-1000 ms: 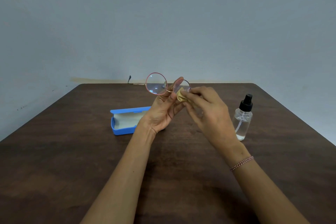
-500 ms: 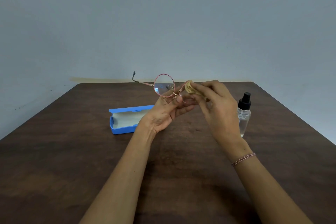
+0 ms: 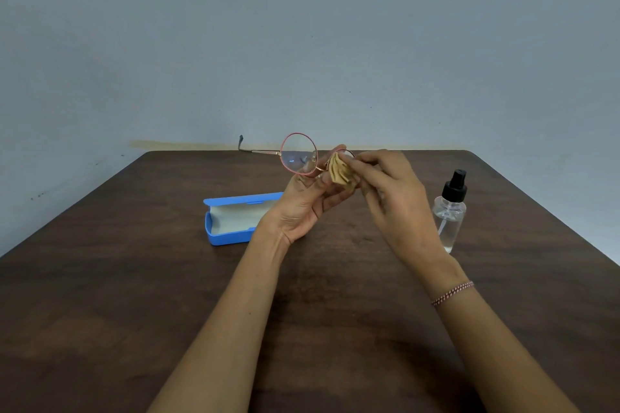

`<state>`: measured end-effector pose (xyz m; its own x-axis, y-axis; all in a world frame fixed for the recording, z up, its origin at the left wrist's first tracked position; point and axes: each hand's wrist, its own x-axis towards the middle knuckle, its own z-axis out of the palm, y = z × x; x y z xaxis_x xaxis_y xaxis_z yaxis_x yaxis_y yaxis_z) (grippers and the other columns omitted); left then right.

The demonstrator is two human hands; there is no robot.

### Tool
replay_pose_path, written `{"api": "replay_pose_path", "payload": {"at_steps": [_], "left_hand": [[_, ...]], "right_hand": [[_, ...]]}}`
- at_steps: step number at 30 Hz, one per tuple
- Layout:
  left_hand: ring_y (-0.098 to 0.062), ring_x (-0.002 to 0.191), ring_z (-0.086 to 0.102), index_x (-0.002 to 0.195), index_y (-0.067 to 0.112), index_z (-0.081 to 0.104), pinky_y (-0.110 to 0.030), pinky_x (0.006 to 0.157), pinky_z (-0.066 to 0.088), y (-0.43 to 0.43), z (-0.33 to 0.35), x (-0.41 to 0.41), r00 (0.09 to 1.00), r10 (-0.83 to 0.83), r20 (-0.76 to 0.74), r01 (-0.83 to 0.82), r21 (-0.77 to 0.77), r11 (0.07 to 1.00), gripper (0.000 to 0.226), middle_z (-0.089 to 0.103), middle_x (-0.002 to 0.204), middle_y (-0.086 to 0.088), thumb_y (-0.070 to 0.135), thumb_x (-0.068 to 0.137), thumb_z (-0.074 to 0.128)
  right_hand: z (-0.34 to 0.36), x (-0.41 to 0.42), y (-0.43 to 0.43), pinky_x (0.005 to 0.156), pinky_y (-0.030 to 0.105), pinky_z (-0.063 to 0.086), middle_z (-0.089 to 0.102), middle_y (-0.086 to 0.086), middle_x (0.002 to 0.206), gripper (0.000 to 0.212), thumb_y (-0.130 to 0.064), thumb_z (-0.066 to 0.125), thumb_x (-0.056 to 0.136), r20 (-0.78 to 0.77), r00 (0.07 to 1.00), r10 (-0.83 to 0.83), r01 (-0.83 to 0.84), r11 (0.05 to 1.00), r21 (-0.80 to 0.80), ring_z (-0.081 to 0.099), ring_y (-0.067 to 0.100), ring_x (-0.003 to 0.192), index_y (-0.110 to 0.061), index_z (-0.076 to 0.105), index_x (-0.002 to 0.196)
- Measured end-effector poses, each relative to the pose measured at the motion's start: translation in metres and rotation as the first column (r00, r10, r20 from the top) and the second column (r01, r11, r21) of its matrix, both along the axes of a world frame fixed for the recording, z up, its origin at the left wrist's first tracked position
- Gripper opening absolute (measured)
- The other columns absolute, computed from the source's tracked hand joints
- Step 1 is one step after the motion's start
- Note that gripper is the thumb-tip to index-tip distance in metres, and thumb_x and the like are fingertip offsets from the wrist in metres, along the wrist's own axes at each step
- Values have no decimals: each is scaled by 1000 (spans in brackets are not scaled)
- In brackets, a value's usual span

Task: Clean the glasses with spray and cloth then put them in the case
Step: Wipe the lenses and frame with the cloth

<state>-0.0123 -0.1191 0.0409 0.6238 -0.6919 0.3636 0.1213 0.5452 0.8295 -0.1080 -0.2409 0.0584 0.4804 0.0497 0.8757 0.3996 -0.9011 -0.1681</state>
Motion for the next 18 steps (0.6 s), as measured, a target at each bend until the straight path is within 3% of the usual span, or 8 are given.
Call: {"api": "replay_pose_path", "payload": {"at_steps": [5, 8, 13, 18], "left_hand": [[-9, 89, 69, 104, 30, 72, -23, 75, 55, 0, 0, -3, 1000, 0, 12, 0, 13, 1000, 54, 73, 98, 5, 39, 53, 86], [-9, 88, 69, 104, 30, 72, -22, 74, 55, -2, 0, -3, 1000, 6, 12, -6, 12, 1000, 54, 73, 96, 5, 41, 52, 86], [-16, 84, 71, 102, 22, 72, -23, 73, 56, -7, -2, -5, 1000, 12, -1, -12, 20, 1000, 52, 74, 92, -3, 38, 54, 85], [-17, 82, 71, 98, 21, 74, -23, 71, 57, -9, -4, -4, 1000, 21, -9, -21, 24, 999, 45, 74, 91, -4, 35, 57, 83]], "right_hand": [[0, -2, 4, 77, 16, 41, 60, 5, 97, 35, -5, 66, 84, 40, 999, 3, -5, 999, 35, 49, 13, 91, -11, 63, 118], [-1, -3, 5, 77, 12, 42, 59, -2, 96, 34, -6, 65, 85, 16, 999, 37, -38, 996, 85, 51, 6, 89, -13, 63, 118], [4, -4, 0, 70, 16, 47, 62, -9, 95, 35, -9, 67, 85, 7, 999, 52, -51, 926, 373, 60, 10, 78, -19, 61, 118], [5, -3, 1, 67, 16, 50, 67, -5, 93, 33, -9, 68, 84, -18, 998, 66, -49, 873, 485, 63, 11, 74, -20, 62, 115]]}}
